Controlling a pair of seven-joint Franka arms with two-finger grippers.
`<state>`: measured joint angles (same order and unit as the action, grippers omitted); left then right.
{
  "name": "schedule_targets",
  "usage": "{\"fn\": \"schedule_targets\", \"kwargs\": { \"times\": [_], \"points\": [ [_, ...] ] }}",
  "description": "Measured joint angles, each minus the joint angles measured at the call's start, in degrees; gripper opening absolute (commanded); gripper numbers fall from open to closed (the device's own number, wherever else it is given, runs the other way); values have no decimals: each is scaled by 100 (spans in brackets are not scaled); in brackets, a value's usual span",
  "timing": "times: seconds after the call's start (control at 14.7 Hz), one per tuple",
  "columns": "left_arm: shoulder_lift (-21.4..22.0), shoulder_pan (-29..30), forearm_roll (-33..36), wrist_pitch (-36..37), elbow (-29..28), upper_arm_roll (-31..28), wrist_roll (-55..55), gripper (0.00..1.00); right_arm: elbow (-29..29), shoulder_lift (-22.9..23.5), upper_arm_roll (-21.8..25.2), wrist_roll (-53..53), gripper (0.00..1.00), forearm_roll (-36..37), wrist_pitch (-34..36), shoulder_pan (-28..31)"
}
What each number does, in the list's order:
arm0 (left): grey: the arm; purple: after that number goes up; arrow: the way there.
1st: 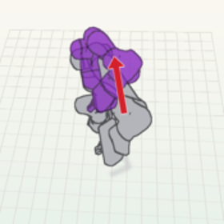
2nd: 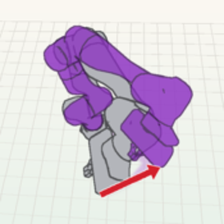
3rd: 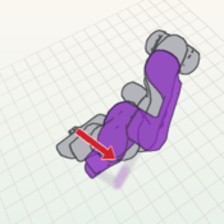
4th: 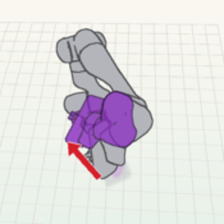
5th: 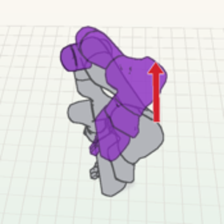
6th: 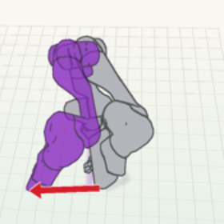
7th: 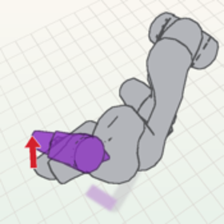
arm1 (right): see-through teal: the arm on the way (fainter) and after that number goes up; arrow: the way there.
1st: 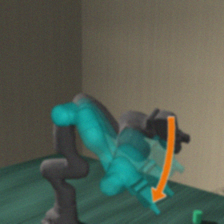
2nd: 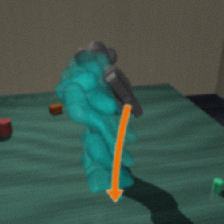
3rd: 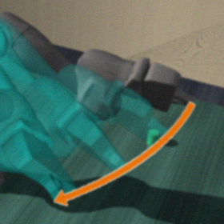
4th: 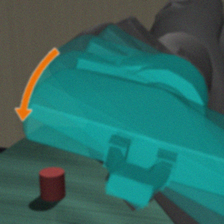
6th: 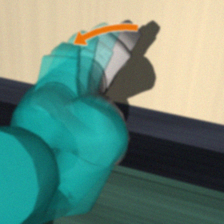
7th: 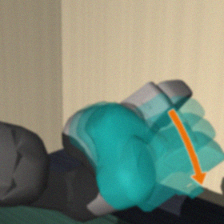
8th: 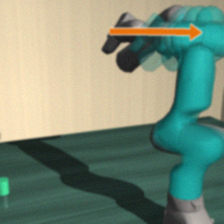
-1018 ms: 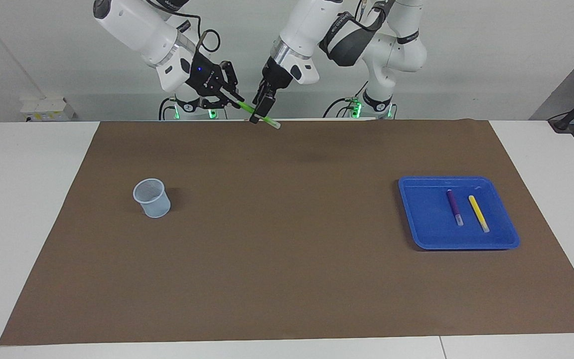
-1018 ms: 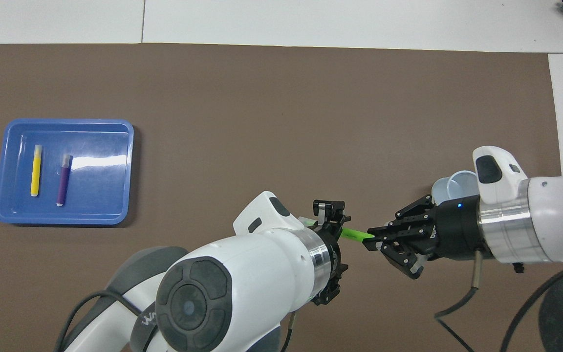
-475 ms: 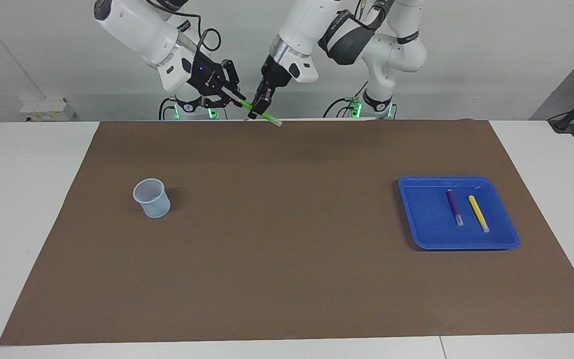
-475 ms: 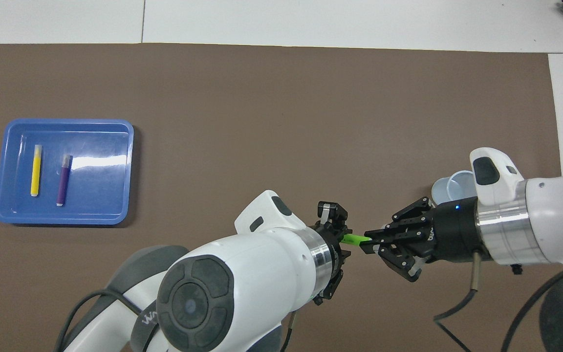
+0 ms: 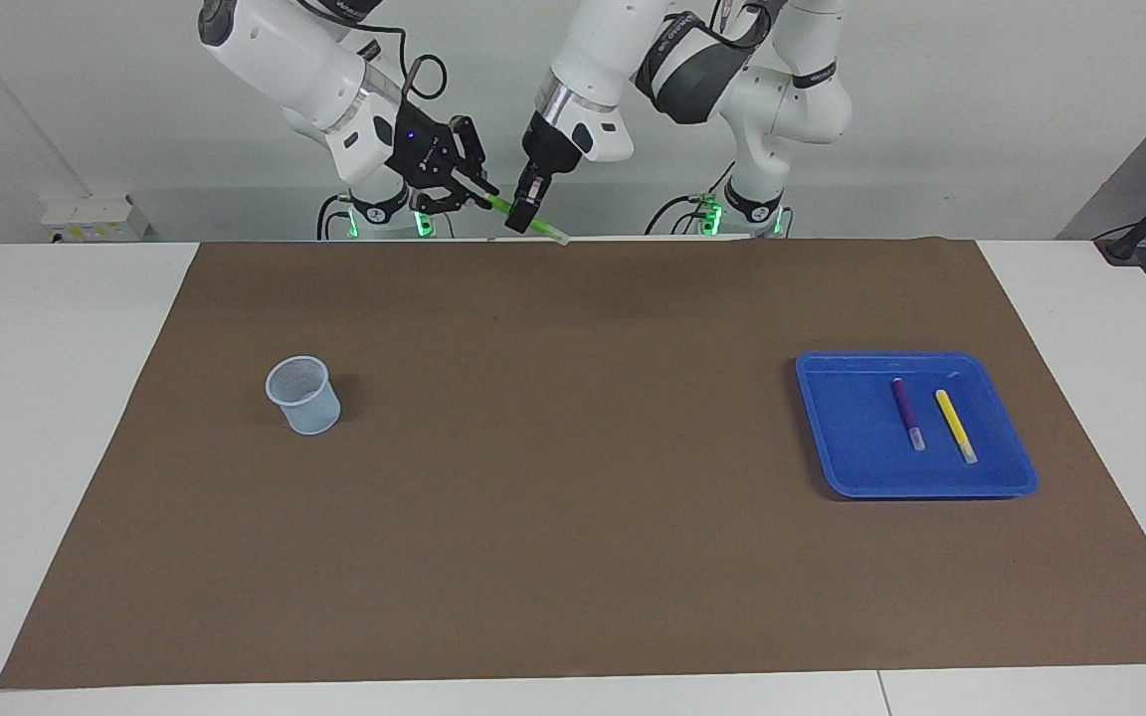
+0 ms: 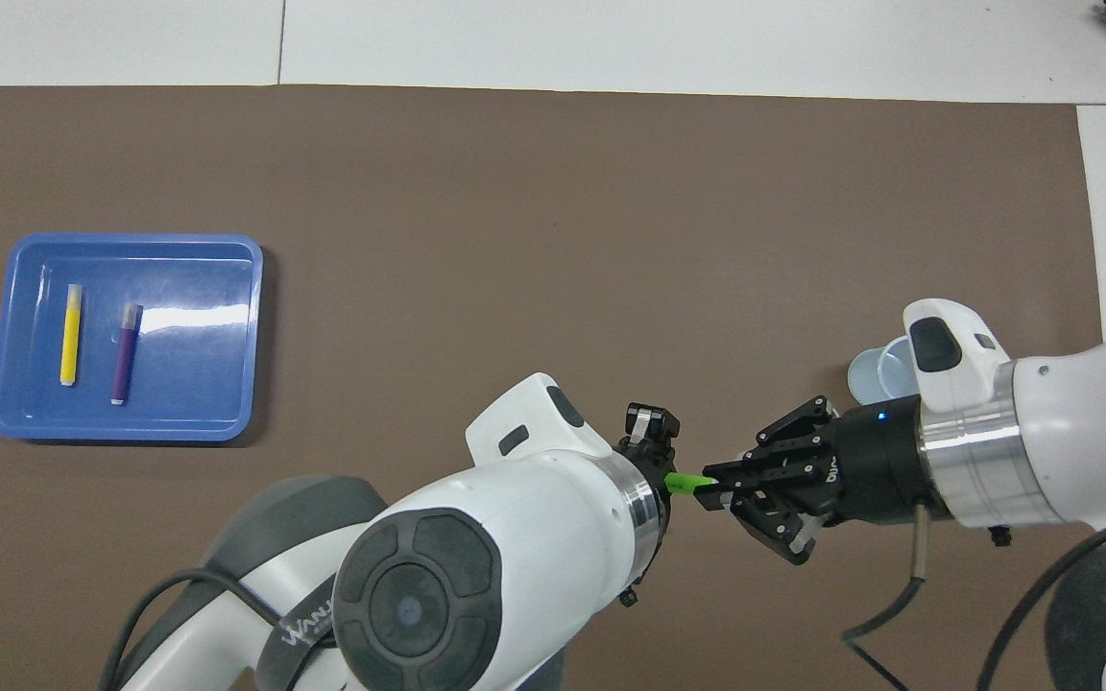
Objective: Right arm passes pens to left for tray arrangement
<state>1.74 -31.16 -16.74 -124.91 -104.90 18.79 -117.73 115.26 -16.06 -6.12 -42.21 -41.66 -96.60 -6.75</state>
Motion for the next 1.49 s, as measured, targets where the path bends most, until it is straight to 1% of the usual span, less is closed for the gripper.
{"fn": "schedule_targets", "kwargs": {
  "times": [0.34, 0.41, 0.68, 0.75, 0.81, 1.09, 1.15, 1.29, 1.36, 1.43, 1.49],
  "points": [
    [-42, -14, 309, 190, 103, 55, 52, 0, 12, -3, 0, 0, 0, -1, 9, -29],
    [-43, -18, 362, 213, 111, 65, 63, 0, 13, -4, 0, 0, 10, -1, 13, -34],
    [-46, -31, 399, 223, 112, 68, 94, 0, 15, -5, 0, 37, 12, -1, 21, -34],
    [-47, -33, 401, 225, 112, 68, 97, 0, 16, -6, 0, 45, 8, -1, 23, -34],
    [-47, -34, 402, 226, 112, 68, 103, 0, 16, -6, 0, 49, 0, -1, 24, -34],
    [-48, -34, 402, 228, 113, 68, 114, 0, 17, -6, 0, 50, 0, -1, 25, -34],
    [-48, -34, 402, 228, 113, 68, 115, 4, 16, -7, 0, 50, 0, -1, 25, -34],
    [-48, -34, 402, 228, 113, 68, 116, 6, 16, -8, 0, 49, 0, -1, 25, -34],
    [-48, -35, 402, 229, 114, 68, 120, 13, 16, -8, 1, 47, 0, -1, 24, -34],
    [-48, -35, 402, 230, 114, 68, 123, 17, 15, -9, 1, 46, 0, -1, 24, -34],
    [-47, -35, 402, 236, 114, 69, 125, 17, 15, -10, 1, 45, 0, -1, 19, -34]
  ]
}}
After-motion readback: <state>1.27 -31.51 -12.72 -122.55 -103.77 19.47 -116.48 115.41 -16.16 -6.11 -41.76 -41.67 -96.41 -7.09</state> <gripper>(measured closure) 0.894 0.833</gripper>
